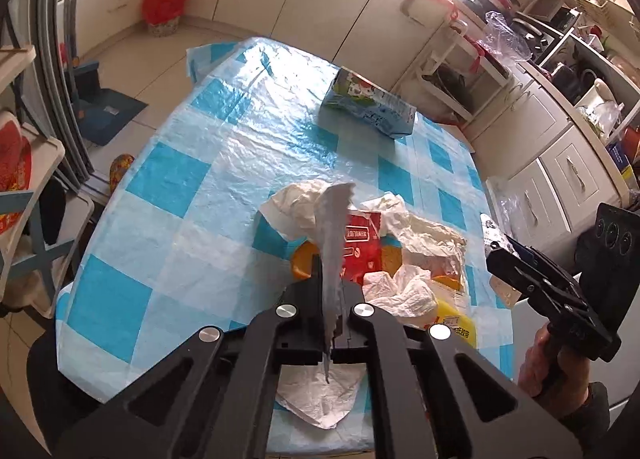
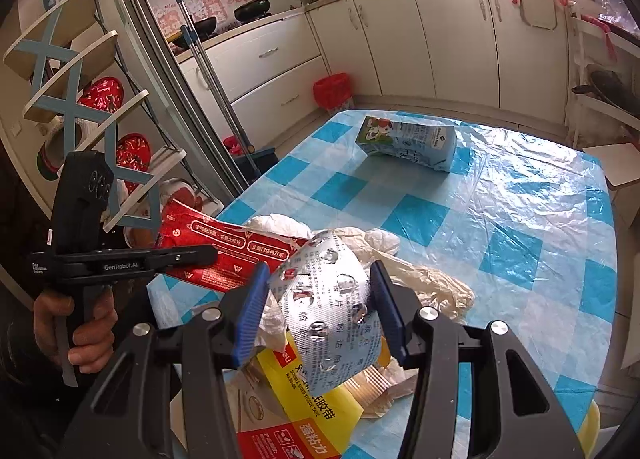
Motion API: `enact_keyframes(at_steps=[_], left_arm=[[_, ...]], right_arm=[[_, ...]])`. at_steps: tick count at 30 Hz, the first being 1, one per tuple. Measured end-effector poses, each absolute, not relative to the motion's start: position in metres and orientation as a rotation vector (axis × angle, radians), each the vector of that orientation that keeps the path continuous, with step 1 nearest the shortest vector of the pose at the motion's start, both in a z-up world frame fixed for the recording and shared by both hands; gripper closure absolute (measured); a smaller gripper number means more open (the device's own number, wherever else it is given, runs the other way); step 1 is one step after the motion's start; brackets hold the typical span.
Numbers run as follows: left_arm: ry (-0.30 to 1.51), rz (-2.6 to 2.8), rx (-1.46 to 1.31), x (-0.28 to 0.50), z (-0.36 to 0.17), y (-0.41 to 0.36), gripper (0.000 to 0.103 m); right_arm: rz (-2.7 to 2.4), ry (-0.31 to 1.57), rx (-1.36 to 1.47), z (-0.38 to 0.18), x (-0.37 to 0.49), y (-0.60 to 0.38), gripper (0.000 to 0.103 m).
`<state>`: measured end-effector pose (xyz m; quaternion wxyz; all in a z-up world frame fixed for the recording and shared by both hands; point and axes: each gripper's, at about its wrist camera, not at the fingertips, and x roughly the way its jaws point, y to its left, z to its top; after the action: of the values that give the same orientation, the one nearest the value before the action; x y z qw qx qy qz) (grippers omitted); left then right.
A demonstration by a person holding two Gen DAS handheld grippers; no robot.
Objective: Collect trash
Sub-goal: 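Grasp the silver blister pack with the right tool while the left tool grasps a paper strip, then carry the blister pack and paper strip to the yellow bucket and release them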
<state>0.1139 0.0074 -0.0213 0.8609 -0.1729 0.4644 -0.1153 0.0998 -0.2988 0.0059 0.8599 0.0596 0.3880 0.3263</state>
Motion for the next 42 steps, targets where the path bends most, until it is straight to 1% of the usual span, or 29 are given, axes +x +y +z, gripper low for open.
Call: enact_keyframes(at_steps=[9,13,17,21,26,29,32,36,42], left_arm=[[0.747,-0.335,-0.353,0.086,0.057,-0.003,0.103],[0.719,-0.407,-0.35,0.082,0.077,-0.024,0.103],[0.73,-0.491,-0.342,0.079,0.083,-0.061,0.103],[0.763,-0.594,-0.309,0.075,0.079,-0.113,0.103],[0.814,-0.697,-0.259,0.071,0.066,-0.181,0.103],[0.847,-0.743,-0.23,0.07,0.056,-0.219,0.103],[0.881,-0.775,-0.188,0.067,0.043,-0.255,0.103],[0.936,-0.804,-0.126,0.063,0.02,-0.299,0.103],[1.011,-0.84,-0.026,0.063,-0.014,-0.365,0.102]], right_arm=[[0.599,0.76,0.192,0.02,0.09,-0.34,0.052],[0.496,0.737,0.247,0.023,0.082,-0.378,0.051],[0.341,0.739,0.301,0.016,0.068,-0.426,0.05],[0.182,0.792,0.382,-0.009,0.053,-0.476,0.05],[0.016,0.903,0.493,-0.054,0.049,-0.525,0.049],[-0.062,0.972,0.568,-0.075,0.049,-0.547,0.045],[-0.152,1.015,0.608,-0.084,0.048,-0.562,0.04],[-0.207,0.932,0.717,-0.075,0.036,-0.585,0.037],[-0.258,0.637,0.723,-0.015,0.009,-0.599,0.03]])
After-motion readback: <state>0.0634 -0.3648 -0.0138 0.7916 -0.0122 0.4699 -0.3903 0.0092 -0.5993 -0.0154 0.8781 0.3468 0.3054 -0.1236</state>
